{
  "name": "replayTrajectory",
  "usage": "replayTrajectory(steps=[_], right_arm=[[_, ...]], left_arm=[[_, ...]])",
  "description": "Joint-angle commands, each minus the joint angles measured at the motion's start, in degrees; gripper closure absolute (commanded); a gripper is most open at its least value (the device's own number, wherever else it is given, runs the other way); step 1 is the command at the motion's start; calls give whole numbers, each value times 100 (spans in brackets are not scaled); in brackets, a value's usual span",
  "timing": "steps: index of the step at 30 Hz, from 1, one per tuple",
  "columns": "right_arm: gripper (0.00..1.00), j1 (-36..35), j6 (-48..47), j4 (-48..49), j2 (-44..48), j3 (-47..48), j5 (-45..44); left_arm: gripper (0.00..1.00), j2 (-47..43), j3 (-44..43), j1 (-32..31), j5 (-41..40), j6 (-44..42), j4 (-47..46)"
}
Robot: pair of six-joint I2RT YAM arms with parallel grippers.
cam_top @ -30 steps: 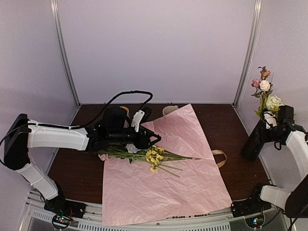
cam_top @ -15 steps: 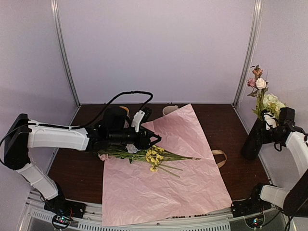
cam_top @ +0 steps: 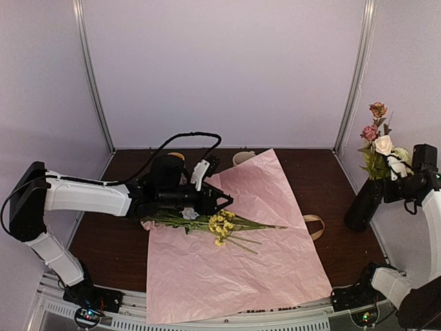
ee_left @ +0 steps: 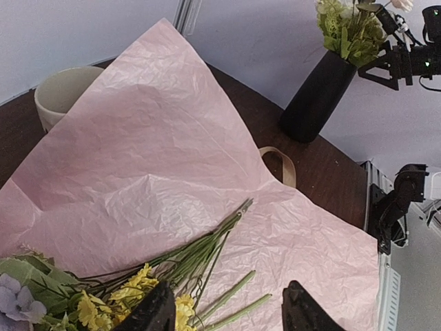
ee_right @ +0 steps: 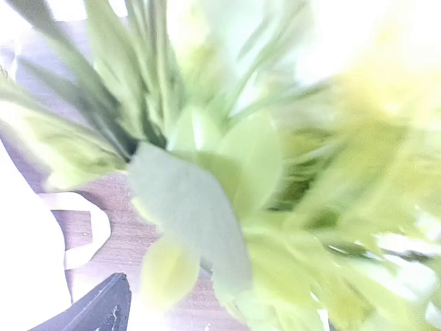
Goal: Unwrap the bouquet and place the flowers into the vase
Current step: Pick up the vase from the corner of the board.
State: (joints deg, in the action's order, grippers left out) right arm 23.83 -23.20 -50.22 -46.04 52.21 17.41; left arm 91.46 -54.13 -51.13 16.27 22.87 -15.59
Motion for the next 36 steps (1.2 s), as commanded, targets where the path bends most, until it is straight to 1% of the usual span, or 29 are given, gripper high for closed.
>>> replayTrajectory(steps=[1,3,6,11,16,19,25,26,27,28,29,30,31,32,36], right_arm=[[0,41,-68,-1144,-688,973,-28],[0,38,-42,-1562,-1032,1484,15],[0,42,-94,-1763,-1303,1841,33],[0,41,-251,-1829,-1684,2080,-125],[0,37,-377,-1984,-2003,2058,44],[0,42,-515,-2459,-1994,2160,64],[0,34,-962,-3469,-1664,2554,-298],[3,29,-1099,-3618,-1650,2565,-274],[8,33,-1185,-3737,-1658,2566,-263],[17,24,-1285,-3827,-1671,2567,-253],[21,23,-1391,-3899,-1698,2579,-199],[28,25,-1498,-3996,-1736,2610,-114],[32,8,-1653,-4138,-1805,2671,55],[34,-32,-1733,-4260,-1906,2724,193],[40,-228,-1970,-4232,-2235,3005,250]], left_arm=[[44,136,102,42,187,77,-580],[44,162,243,42,199,122,-842],[44,257,400,42,208,216,-1199],[45,389,577,38,269,432,-1679],[45,442,637,42,266,481,-1832],[45,473,607,42,331,488,-1831],[45,566,514,42,500,558,-1939],[45,592,504,42,534,586,-2002],[45,640,489,41,561,610,-2056],[45,675,472,42,588,627,-2098],[45,714,442,42,616,640,-2106],[45,749,412,42,648,641,-2114],[45,777,386,42,679,640,-2120],[45,799,371,38,690,644,-2145],[45,868,309,42,739,665,-2216]])
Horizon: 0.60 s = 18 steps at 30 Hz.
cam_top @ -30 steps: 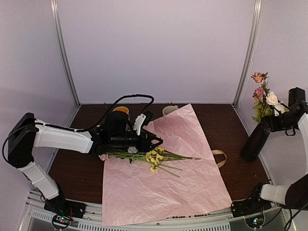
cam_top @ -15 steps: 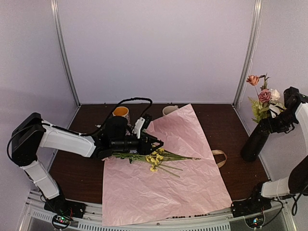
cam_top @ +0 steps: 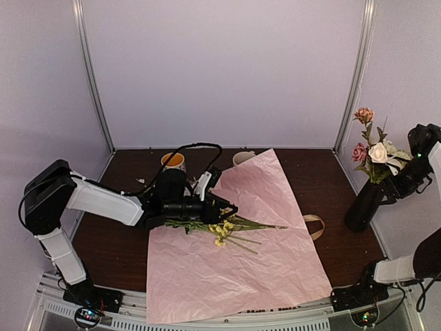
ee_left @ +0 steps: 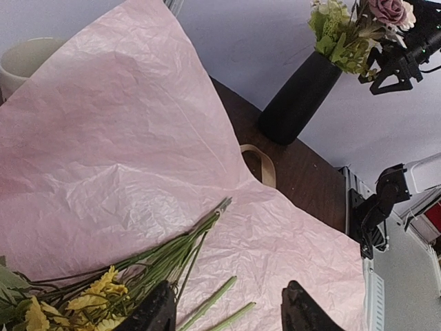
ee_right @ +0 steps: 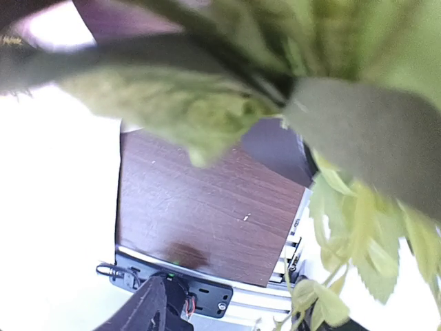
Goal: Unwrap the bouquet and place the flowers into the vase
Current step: Pick up the vase from the corner of the board.
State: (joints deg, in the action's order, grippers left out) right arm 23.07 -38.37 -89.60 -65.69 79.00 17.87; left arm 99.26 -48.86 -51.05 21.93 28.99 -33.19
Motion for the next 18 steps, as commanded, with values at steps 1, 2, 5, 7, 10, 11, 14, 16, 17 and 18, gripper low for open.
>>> replayTrajectory(steps=[1,2,5,7,10,11,14,16,17,18], right_arm=[[41,-173,-539,-260,-356,375,200],[41,-193,-610,-221,-439,415,206],[36,-288,-616,91,-587,483,120],[32,-368,-654,287,-651,500,-13],[29,-604,-736,458,-772,502,-253],[29,-649,-764,471,-811,529,-291],[29,-773,-767,474,-853,603,-376],[29,-832,-849,509,-808,636,-460],[29,-865,-939,551,-769,620,-505],[29,-896,-966,606,-710,595,-582]], left_arm=[[45,92,-232,33,183,65,-469],[45,93,-233,33,188,75,-482],[45,95,-208,33,184,106,-523],[45,98,-182,33,171,144,-576],[45,130,-151,33,147,173,-636],[45,147,-150,36,145,185,-656],[45,208,-166,33,166,235,-696],[46,260,-183,34,192,257,-714],[45,285,-193,33,204,263,-729],[45,313,-206,33,212,275,-738]])
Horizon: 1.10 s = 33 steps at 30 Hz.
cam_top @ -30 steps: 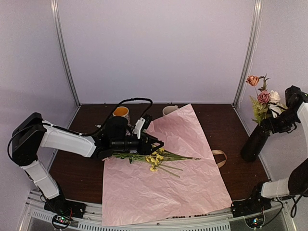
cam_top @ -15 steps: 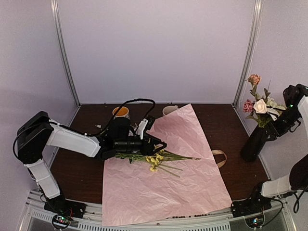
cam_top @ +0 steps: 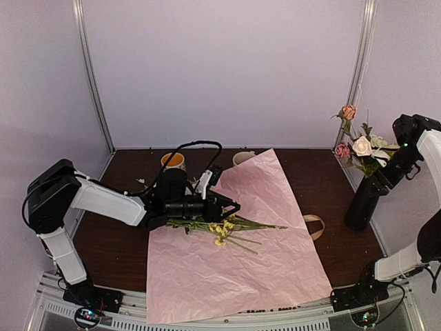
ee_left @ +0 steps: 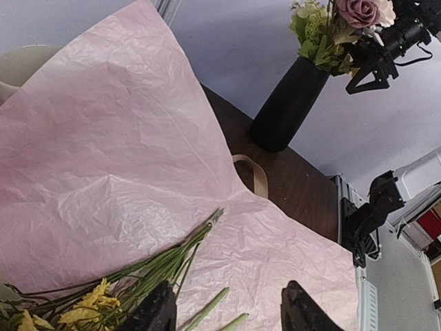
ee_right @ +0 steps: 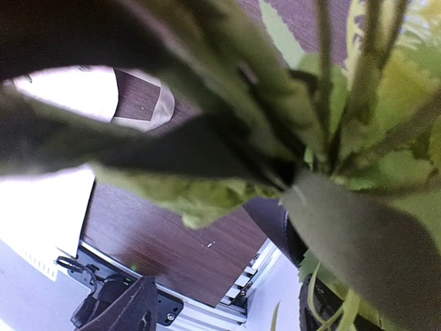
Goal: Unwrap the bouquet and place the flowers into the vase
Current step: Pick up the vase from the corner of the board.
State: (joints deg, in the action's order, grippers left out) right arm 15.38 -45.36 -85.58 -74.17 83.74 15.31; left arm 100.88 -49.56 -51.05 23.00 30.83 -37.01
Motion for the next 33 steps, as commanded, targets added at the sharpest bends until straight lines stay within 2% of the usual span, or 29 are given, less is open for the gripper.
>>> replayTrajectory(steps=[1,13,19,26,33], right_arm=[[29,-165,-285,261,178,81,-406],[31,-282,-444,-20,369,129,-412],[28,-566,-699,72,682,-112,-717],[34,-621,-829,131,277,-146,-869],[35,-623,-630,469,43,-365,-1211]], left_arm=[[46,182,-152,33,118,97,-366],[46,377,-323,42,262,200,-350],[46,475,-339,42,316,309,-545],[47,445,-200,42,342,440,-717],[47,353,-71,42,238,500,-762]])
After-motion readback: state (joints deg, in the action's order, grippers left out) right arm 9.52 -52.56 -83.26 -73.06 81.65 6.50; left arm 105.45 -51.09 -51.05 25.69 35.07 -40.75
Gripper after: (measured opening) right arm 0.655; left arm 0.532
